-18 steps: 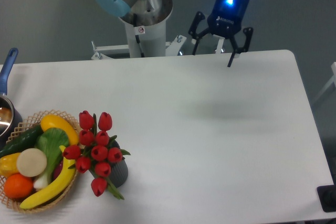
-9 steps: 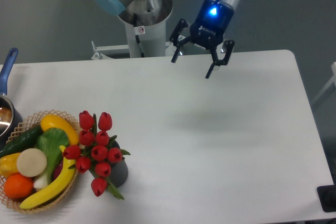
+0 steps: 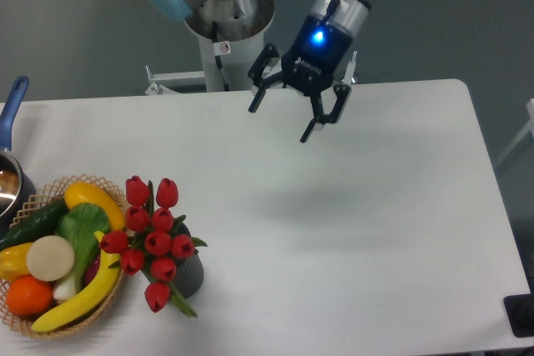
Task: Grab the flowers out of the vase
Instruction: 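Move the open gripper down toward the red tulip bouquet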
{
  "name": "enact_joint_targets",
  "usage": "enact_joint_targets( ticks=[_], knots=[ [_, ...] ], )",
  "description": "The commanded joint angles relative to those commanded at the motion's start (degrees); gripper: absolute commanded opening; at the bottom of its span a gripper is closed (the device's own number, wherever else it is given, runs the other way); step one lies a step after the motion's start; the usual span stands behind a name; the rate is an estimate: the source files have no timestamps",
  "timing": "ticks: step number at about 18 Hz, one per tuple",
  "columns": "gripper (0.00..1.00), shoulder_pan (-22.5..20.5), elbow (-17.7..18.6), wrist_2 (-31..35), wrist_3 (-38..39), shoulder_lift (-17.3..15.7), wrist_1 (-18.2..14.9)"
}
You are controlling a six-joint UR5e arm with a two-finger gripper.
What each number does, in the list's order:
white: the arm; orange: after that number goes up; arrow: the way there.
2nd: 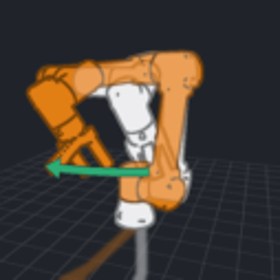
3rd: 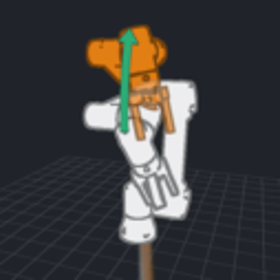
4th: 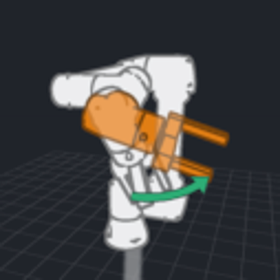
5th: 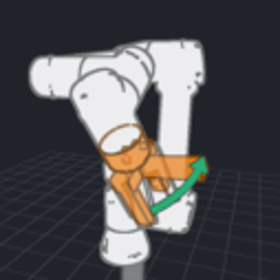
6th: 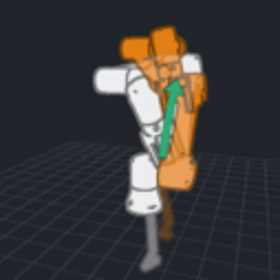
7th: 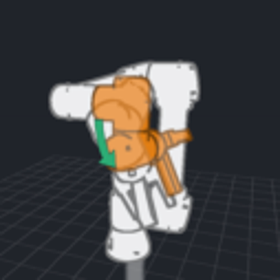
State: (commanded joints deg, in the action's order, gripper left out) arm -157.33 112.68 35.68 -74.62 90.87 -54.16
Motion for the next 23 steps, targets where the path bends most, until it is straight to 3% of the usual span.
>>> enact_joint_targets(
  ticks=[2, 6, 11, 16, 19, 23],
  knots=[
    [1.00, 2.4, -0.4, -0.1, 0.1, 2.3, 2.4],
    [1.00, 5.3, -2.9, -0.2, 0.7, 5.6, 2.7],
    [1.00, 5.6, -2.9, -0.2, 10.0, 6.4, 2.7],
    [1.00, 6.8, -4.7, -0.3, 11.1, 8.6, 3.2],
    [1.00, 9.9, -8.4, -0.4, 10.8, 11.4, 3.3],
    [1.00, 10.8, -9.0, -0.3, 10.5, 13.2, 4.5]
  ],
)
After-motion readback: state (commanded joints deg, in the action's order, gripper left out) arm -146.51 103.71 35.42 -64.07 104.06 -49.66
